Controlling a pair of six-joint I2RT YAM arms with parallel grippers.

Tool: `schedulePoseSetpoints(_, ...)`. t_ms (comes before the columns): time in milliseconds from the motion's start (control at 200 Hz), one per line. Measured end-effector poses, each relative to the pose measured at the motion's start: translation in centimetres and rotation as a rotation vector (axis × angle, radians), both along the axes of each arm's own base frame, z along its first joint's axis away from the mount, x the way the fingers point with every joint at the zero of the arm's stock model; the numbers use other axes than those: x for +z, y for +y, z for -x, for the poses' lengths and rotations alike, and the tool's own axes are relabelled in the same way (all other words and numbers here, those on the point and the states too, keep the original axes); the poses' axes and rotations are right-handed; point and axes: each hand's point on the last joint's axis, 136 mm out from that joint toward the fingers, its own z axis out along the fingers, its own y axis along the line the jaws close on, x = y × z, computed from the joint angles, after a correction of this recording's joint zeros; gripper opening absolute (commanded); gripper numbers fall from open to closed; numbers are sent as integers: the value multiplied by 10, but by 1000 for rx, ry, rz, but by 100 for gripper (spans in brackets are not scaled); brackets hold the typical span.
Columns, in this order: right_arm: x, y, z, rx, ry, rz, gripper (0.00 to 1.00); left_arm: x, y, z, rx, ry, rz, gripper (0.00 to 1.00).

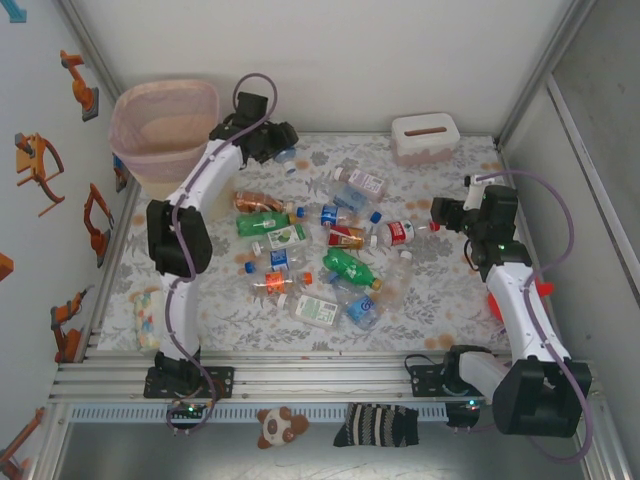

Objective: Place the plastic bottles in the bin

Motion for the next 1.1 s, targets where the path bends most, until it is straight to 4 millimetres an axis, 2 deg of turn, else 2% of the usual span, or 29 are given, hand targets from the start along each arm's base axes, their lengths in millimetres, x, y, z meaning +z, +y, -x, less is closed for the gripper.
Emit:
schedulePoseSetpoints(180, 4, 0, -1, 1, -7, -1, 74, 45, 6, 9, 3, -73, -1, 62)
schedulePoseSetpoints(356, 11, 1, -3, 6, -22, -3, 74, 94, 21, 16, 56, -165, -5, 62)
schedulePoseSetpoints(486, 13, 1, -3, 6, -26, -3, 74, 129, 44, 23, 156, -230, -12, 62)
schedulePoseSetpoints(636, 13, 1, -3, 6, -25, -3, 74, 161, 85, 28, 328, -287, -5, 59)
schedulePoseSetpoints(746, 13, 1, -3, 6, -25, -3, 74, 172, 121, 27, 468, -298, 7, 56)
schedulePoseSetpoints(941, 13, 1, -3, 6, -25, -2, 74, 169, 183, 23, 719, -274, 71, 56)
schedulePoseSetpoints(1021, 13, 1, -3, 6, -25, -2, 74, 166, 196, 23, 799, -269, 105, 57)
schedulePoseSetpoints(1102, 13, 1, -3, 6, -25, -2, 74, 166, 202, 24, 857, -266, 150, 57)
